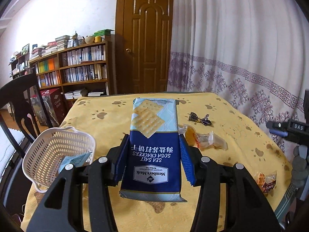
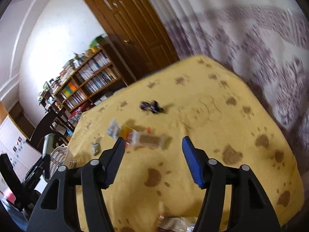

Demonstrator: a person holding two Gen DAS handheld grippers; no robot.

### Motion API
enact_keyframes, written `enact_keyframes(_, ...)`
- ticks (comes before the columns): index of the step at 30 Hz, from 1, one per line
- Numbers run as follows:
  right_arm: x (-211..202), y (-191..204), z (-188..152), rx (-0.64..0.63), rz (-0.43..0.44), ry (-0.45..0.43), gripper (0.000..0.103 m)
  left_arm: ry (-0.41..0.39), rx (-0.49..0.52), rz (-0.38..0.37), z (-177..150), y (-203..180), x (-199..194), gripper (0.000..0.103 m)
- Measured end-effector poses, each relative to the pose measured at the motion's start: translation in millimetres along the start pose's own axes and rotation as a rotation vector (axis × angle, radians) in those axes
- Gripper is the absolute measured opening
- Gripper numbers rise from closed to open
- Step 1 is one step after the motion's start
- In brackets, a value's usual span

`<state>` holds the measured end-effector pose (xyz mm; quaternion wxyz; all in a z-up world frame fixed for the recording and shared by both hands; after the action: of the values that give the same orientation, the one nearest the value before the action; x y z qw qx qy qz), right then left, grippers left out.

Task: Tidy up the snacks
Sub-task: 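Grasp the brown-printed snack bag with the right tool while the left tool holds the cracker box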

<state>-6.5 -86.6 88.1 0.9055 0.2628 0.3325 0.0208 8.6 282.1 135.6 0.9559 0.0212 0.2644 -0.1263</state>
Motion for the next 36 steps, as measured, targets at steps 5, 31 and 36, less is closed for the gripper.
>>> enact_keyframes(5, -0.7, -30.2, -24.0, 0.054, -0.028, 0.087, 0.076, -0.010, -0.037, 0.008, -0.8, 17.6, -7.2, 0.051)
enact_keyframes(31, 31.1, -17.2, -125.7, -0.460, 0.052, 0.332, 0.085, -0.036, -0.050, 0.103, 16.3, 27.4, -23.5, 0.051)
enact_keyframes(36, 35.6, -13.6, -124.5, -0.496, -0.023, 0.291, 0.072, -0.035, -0.028, 0.105, 19.3, 17.4, -20.2, 0.051)
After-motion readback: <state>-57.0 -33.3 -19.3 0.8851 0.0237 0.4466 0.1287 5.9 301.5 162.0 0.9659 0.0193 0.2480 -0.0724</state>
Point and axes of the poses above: each gripper's, at about its wrist camera, not at the fingertips, and x roughly the way its jaws point, y to its left, z to its top, the point moved 3 cm from there along x, roughly the way its jaws point, and after that the axes turned 3 degrees about y, right-handed, at the moved point
